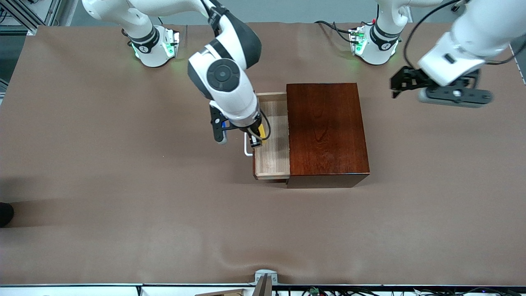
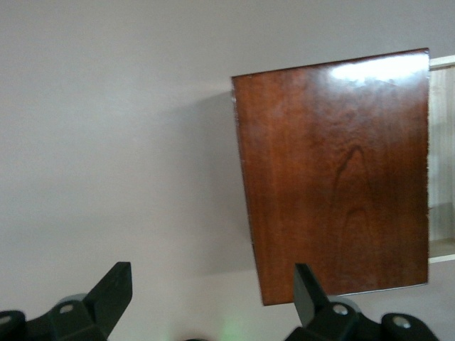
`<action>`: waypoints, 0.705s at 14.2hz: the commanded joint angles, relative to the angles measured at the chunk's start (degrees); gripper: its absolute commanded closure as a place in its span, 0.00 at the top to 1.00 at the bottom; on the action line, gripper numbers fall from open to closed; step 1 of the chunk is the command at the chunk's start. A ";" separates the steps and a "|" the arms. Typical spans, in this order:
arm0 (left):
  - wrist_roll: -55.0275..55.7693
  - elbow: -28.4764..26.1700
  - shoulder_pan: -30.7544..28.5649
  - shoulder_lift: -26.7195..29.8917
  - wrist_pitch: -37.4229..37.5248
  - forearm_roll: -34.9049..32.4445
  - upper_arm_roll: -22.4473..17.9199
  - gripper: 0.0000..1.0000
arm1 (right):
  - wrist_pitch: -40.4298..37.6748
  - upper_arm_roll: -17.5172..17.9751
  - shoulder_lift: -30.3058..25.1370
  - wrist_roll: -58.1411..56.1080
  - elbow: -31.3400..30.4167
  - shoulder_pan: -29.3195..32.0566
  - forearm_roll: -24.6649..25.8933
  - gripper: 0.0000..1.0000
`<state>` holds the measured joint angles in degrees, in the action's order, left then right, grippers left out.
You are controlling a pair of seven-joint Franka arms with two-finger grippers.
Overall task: Open drawer, take yellow block, close drawer
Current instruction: 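Lift the block out with the right gripper while the left gripper reaches handle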
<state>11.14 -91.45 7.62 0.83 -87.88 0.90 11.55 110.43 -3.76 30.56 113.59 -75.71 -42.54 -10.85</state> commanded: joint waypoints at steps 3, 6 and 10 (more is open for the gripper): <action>13.87 3.11 0.20 -6.18 -1.85 -0.90 8.39 1.00 | -1.18 0.59 -3.22 -6.09 -0.31 3.24 1.01 0.00; 25.03 7.94 2.74 -12.76 -2.73 -1.51 12.27 1.00 | -4.25 0.59 -4.10 -13.71 -0.40 6.67 0.92 0.00; 37.60 11.99 9.77 -19.36 -7.55 -3.45 12.10 1.00 | -4.53 0.59 -4.02 -22.16 -0.40 11.15 1.01 0.00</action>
<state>42.99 -83.58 14.73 -14.58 -93.87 -0.79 23.55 106.52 -4.19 27.46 94.94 -75.64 -33.93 -10.72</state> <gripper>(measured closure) 0.000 0.445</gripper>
